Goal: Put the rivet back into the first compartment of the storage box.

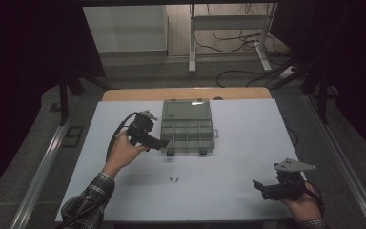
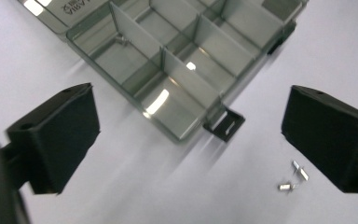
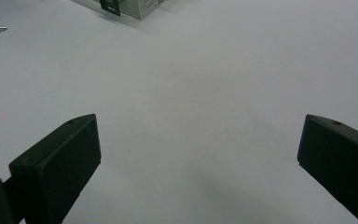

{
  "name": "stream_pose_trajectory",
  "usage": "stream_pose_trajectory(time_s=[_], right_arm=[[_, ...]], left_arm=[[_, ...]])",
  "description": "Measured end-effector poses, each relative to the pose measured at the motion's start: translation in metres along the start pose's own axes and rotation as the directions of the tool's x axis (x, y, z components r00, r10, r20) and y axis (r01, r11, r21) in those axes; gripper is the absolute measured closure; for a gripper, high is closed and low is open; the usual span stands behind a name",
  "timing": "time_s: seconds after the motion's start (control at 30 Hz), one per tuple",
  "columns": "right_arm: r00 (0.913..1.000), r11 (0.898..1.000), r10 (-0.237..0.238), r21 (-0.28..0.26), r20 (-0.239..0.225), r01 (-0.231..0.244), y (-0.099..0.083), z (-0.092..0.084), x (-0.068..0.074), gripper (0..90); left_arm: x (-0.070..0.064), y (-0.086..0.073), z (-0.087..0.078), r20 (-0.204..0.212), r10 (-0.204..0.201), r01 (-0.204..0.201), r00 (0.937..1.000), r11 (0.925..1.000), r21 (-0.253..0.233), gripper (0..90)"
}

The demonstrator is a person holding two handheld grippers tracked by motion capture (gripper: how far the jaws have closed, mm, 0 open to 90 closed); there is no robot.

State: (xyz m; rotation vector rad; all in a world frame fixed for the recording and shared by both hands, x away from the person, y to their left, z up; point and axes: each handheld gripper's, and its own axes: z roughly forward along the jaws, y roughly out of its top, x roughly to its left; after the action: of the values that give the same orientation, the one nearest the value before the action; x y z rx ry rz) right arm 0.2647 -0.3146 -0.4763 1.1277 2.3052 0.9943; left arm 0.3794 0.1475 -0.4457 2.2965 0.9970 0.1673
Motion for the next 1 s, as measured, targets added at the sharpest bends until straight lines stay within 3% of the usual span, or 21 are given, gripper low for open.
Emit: stream_pose_trajectory(time_s=[0.27,0.53,0.7,0.9,1.0], right_arm=[[1.0000,1.000,0.002,-0.002,0.005,-0.002,0.000,0.000,0.000,0.0],[1.0000,1.000,0.000,0.000,0.006,0.000,0.000,0.000,0.000,0.0],[1.0000,1.000,-0.003,0.000,0.005,0.003,0.000,0.000,0.001,0.0],[1.0000,1.000,-0.004,-0.003,0.006,0.004,0.000,-0.001,0.001,0.0],[1.0000,1.000,-0.004,-0.004,0.004,0.004,0.000,-0.001,0.001,0.0]], left_arm=[[-0.005,-0.021,-0.009,0.023,-0.011,0.012,0.9997,0.9993,-0.036,0.0],[-0.002,-0.039,-0.020,0.013,-0.022,0.023,0.9997,0.9958,-0.088,0.0],[-0.003,-0.047,-0.021,0.079,-0.044,0.050,0.9959,0.9965,-0.067,0.0],[-0.009,-0.058,-0.021,0.079,-0.049,0.054,0.9956,0.9970,-0.057,0.0],[-0.015,-0.064,-0.020,0.075,-0.018,0.021,0.9971,0.9990,-0.039,0.0]])
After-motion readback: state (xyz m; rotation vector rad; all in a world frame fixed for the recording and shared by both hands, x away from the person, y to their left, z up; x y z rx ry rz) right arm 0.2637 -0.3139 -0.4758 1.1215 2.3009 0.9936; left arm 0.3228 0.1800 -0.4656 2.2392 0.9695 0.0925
